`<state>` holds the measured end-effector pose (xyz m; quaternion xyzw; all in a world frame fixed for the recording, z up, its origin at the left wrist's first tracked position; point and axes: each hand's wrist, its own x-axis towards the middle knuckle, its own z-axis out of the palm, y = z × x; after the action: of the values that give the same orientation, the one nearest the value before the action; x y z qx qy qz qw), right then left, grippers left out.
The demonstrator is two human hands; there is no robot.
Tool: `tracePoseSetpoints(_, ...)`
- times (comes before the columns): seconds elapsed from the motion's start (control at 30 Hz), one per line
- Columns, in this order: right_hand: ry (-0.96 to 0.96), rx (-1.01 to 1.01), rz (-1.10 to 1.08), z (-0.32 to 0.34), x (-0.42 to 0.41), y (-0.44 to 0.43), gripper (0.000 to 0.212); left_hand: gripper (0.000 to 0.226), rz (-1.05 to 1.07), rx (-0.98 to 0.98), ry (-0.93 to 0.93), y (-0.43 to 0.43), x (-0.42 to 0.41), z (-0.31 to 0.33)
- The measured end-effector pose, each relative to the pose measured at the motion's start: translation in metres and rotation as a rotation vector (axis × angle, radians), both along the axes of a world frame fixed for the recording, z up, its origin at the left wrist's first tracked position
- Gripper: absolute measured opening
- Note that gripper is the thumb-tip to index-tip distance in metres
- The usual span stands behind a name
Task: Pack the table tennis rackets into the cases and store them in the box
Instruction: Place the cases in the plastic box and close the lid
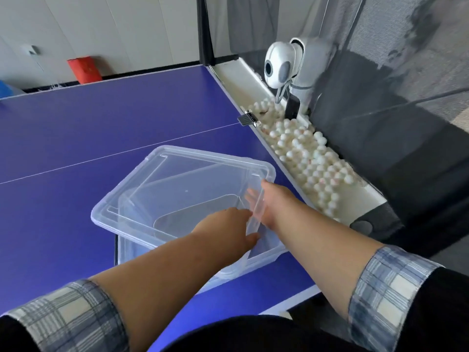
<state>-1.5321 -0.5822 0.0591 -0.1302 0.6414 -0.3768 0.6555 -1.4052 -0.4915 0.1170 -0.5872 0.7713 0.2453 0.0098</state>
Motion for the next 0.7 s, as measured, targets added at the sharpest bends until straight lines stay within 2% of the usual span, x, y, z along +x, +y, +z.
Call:
tracePoseSetpoints(0.03,0.057,0.0,0.051,-0.001,-0.002,-0.004,0.033,0.038,0.019,0.017,-0.013,-0.006,-0.006,-0.002)
tracePoseSetpoints(0.13,0.362,-0.129,0.187,0.004,-0.02,-0.013,0.063,0.04,0.084,0.036,-0.047,-0.022,-0.028,-0.009)
tracePoseSetpoints(0.2,0.428,-0.178,0.271,0.01,-0.038,-0.025,0.07,0.043,0.134,0.031,-0.049,-0.033,-0.045,-0.014)
tracePoseSetpoints(0.33,0.552,-0.27,0.468,0.001,-0.058,-0.055,0.07,0.053,0.203,0.059,-0.075,-0.053,-0.078,-0.025)
tracePoseSetpoints(0.4,0.66,-0.333,0.626,-0.008,-0.062,-0.062,0.074,0.05,0.225,0.093,-0.083,-0.055,-0.093,-0.03)
tracePoseSetpoints(0.53,0.738,-0.386,0.779,-0.023,-0.065,-0.071,0.066,0.048,0.255,0.176,-0.072,-0.053,-0.114,-0.037)
tracePoseSetpoints(0.63,0.86,-0.48,0.857,-0.028,-0.064,-0.078,0.059,0.046,0.27,0.15,-0.067,-0.054,-0.119,-0.041)
tracePoseSetpoints(0.7,0.886,-0.499,0.861,-0.029,-0.061,-0.081,0.058,0.041,0.277,0.055,-0.068,-0.054,-0.116,-0.045)
